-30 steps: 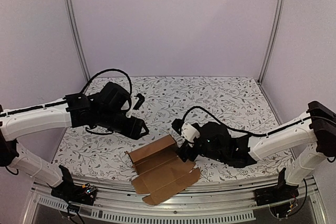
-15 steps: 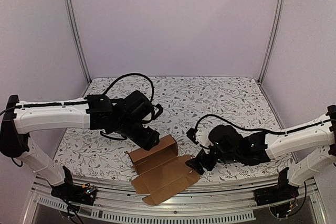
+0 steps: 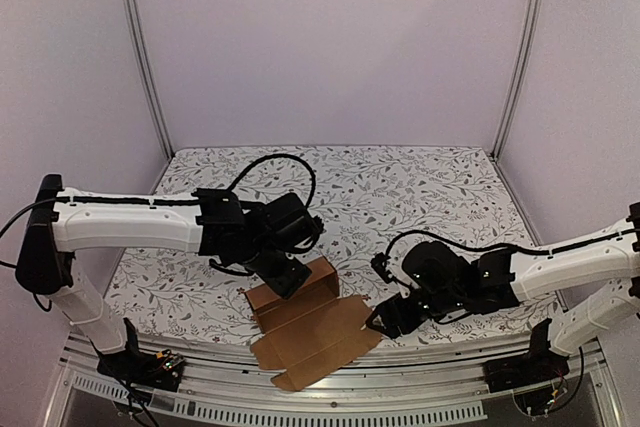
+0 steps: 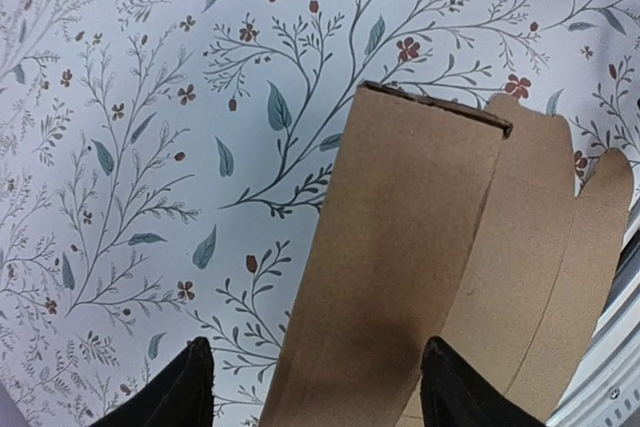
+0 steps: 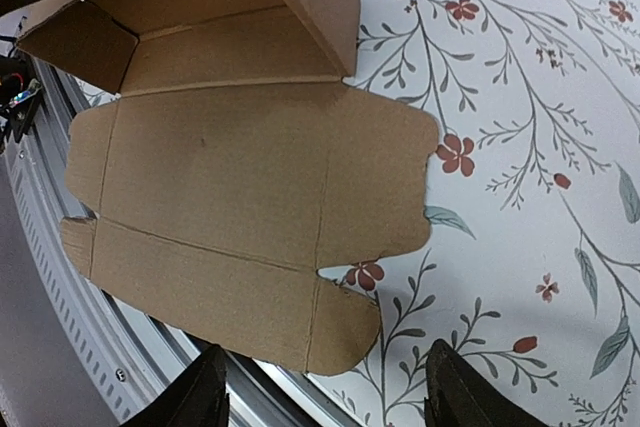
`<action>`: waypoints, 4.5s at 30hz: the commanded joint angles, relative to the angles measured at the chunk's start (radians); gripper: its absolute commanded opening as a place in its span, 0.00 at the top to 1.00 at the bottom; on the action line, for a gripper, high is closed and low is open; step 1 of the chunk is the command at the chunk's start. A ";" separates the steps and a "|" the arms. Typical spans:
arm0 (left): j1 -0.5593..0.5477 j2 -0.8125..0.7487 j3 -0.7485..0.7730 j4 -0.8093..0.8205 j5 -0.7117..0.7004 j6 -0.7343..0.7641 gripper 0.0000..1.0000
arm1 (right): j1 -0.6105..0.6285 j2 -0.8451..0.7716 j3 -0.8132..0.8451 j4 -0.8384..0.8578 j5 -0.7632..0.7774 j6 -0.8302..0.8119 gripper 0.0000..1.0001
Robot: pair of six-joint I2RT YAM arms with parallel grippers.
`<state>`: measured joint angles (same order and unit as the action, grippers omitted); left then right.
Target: Fold the paper box
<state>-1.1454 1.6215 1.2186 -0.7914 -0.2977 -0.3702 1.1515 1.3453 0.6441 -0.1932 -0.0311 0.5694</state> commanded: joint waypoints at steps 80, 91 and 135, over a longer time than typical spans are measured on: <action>0.061 -0.574 -0.191 0.181 -0.236 0.021 0.24 | -0.031 -0.047 1.034 -1.398 0.595 -0.781 1.00; 0.065 -0.598 -0.213 0.189 -0.232 0.021 0.24 | -0.019 0.133 1.166 -1.608 0.836 -0.898 1.00; 0.070 -0.621 -0.254 0.198 -0.234 0.019 0.24 | 0.040 0.692 1.438 -1.441 0.906 -1.122 0.53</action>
<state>-1.0901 1.0080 0.9810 -0.6029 -0.5312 -0.3511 1.1774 2.0220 2.0430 -1.3430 0.9222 -0.5407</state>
